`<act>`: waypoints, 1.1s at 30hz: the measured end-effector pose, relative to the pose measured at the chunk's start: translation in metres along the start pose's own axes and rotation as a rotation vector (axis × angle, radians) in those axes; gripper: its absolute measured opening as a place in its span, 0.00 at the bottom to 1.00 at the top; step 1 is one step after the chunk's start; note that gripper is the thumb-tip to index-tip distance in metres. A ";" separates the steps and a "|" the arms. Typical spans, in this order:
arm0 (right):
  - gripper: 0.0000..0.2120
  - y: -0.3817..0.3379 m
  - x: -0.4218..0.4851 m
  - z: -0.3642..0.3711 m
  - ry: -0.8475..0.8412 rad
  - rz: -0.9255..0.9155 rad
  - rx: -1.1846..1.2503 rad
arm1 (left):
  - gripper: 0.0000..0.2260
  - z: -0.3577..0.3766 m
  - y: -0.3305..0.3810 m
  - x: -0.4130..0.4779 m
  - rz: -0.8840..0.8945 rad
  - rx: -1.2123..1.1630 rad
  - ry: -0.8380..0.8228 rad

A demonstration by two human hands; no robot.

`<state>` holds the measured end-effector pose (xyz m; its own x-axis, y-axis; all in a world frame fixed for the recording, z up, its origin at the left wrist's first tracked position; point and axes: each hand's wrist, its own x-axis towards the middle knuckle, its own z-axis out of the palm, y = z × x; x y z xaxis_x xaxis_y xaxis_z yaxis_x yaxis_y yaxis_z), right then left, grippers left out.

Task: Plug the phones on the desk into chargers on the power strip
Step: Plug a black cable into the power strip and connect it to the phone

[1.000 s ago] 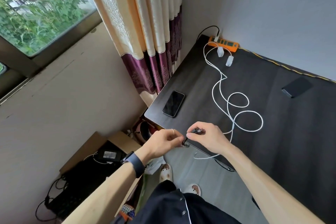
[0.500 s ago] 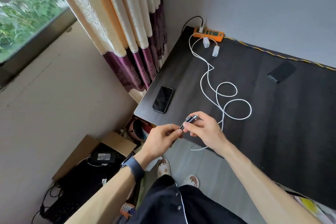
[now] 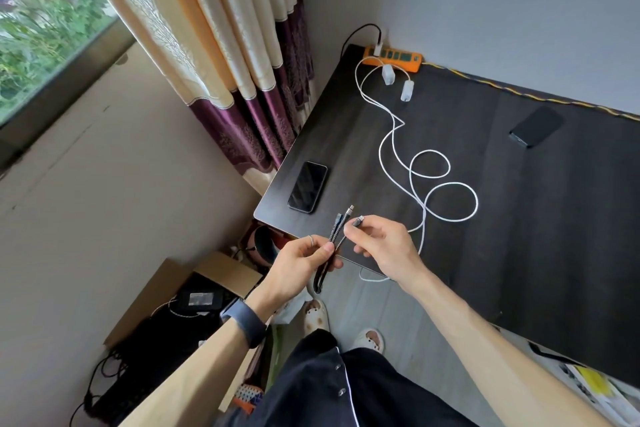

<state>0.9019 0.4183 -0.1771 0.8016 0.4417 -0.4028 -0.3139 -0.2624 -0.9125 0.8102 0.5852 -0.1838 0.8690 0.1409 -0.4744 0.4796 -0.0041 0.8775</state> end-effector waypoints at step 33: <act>0.06 0.034 0.109 0.094 0.363 0.333 0.051 | 0.51 -0.067 -0.039 0.246 -0.333 0.933 0.206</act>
<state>0.9306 0.5379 -0.2590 0.7761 0.0108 -0.6305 -0.6006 -0.2920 -0.7443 0.9971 0.6864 -0.3297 0.6780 0.4437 -0.5860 0.6741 -0.6932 0.2551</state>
